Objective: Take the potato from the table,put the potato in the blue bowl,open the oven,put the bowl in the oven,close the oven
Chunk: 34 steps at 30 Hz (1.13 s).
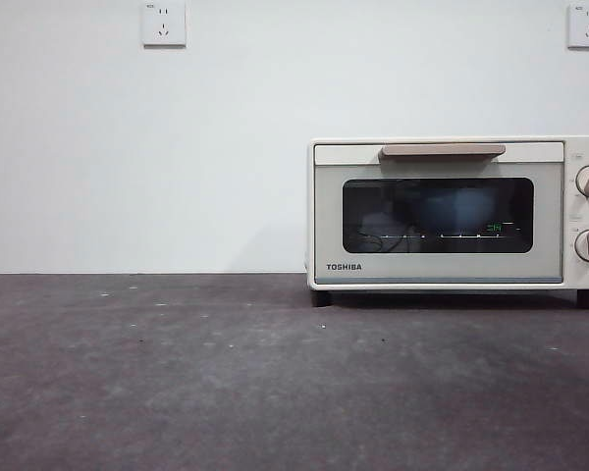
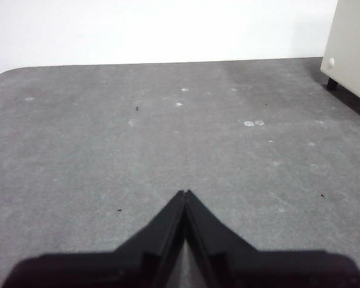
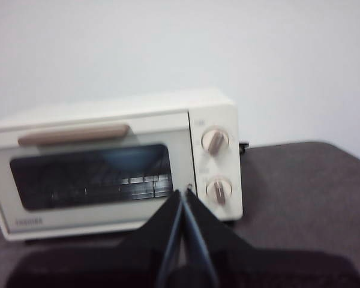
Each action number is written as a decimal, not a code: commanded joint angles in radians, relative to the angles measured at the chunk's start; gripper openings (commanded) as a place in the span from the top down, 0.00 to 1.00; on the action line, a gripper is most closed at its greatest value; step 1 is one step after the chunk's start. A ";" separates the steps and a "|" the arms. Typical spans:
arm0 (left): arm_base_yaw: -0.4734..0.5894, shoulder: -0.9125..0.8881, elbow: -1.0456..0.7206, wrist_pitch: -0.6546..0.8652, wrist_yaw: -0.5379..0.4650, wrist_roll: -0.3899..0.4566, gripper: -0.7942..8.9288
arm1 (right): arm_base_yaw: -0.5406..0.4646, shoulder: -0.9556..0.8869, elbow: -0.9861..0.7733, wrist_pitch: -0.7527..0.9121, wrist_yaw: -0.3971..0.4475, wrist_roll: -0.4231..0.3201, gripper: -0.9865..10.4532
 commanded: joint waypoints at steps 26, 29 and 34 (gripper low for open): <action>0.004 0.013 -0.011 0.007 -0.003 -0.006 0.92 | 0.000 -0.001 -0.027 -0.258 0.054 -0.027 0.91; 0.004 0.013 -0.011 0.007 -0.003 -0.006 0.92 | 0.000 -0.001 -0.027 -0.258 0.054 -0.027 0.91; 0.004 0.013 -0.011 0.007 -0.003 -0.006 0.92 | 0.000 0.000 -0.027 -0.259 0.054 -0.027 0.91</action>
